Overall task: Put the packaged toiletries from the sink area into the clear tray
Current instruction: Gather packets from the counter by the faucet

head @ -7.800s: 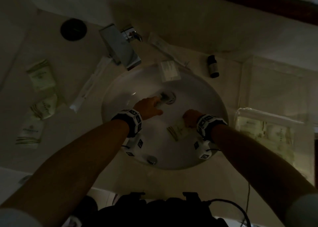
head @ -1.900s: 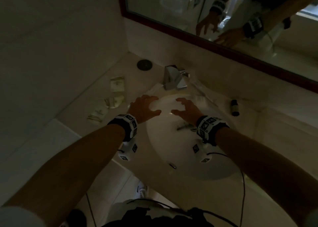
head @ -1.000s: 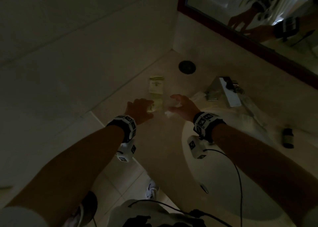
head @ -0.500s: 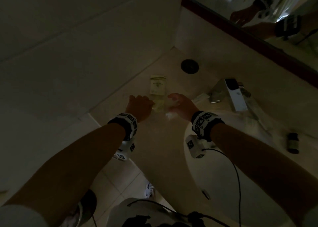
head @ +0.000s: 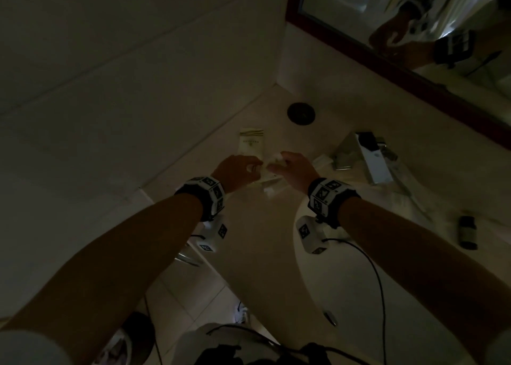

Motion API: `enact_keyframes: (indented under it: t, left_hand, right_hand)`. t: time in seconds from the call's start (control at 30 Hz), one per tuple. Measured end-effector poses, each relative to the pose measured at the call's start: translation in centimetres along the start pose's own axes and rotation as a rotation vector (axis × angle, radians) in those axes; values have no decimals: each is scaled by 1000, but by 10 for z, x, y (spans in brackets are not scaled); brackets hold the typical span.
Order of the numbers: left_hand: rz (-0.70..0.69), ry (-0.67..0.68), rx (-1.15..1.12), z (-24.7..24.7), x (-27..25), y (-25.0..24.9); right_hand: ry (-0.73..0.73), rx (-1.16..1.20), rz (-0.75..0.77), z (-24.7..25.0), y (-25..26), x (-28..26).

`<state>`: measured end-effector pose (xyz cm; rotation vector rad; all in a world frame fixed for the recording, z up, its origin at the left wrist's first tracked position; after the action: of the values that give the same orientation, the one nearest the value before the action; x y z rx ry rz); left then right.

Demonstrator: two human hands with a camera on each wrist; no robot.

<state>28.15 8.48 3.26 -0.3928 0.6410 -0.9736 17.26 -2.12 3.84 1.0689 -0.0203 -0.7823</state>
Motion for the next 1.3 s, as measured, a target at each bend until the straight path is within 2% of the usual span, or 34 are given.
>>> enact_keyframes:
  t: [0.07,0.17,0.37,0.5,0.67,0.77,0.9,1.1,1.2,1.3]
  left_hand:
    - [-7,6,28,0,2,-3]
    - [43,-29,-171,0,4,-3]
    - [121,-52,-278,1,2,1]
    - [124,-57,-321,4,-3,5]
    - [123,-89,-331,11,-13,13]
    - [161,-101,-365,14,-20,26]
    - [293,-138,-90,20,-29,58]
    - [393,12,320,7,-38,71]
    - [421,49,399,-2,-41,72]
    - [456,51,367,-10,-43,74]
  right_hand:
    - [-34,21,4,5,-4,-2]
    - [-60,71,-13,10,-9,-6]
    - [62,187,-85,9,-9,-12]
    - [49,226,-96,6,-6,-13]
    - [12,212,-117,-5,-3,-12]
    - [6,119,-114,-7,-2,-11]
    - [20,32,-102,-8,-1,-15]
    - [26,5,-119,-16,-3,-26]
    - [25,-19,-128,-19,-5,-31]
    - [21,-38,-148,-20,-10,-32]
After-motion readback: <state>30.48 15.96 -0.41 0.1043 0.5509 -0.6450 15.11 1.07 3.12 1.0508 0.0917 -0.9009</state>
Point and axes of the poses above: each hand's wrist, its own x-axis towards the middle knuckle, its own z-axis out of the back of the hand, y = z × x, the point moved 6 cm from there along x, towards the middle knuckle
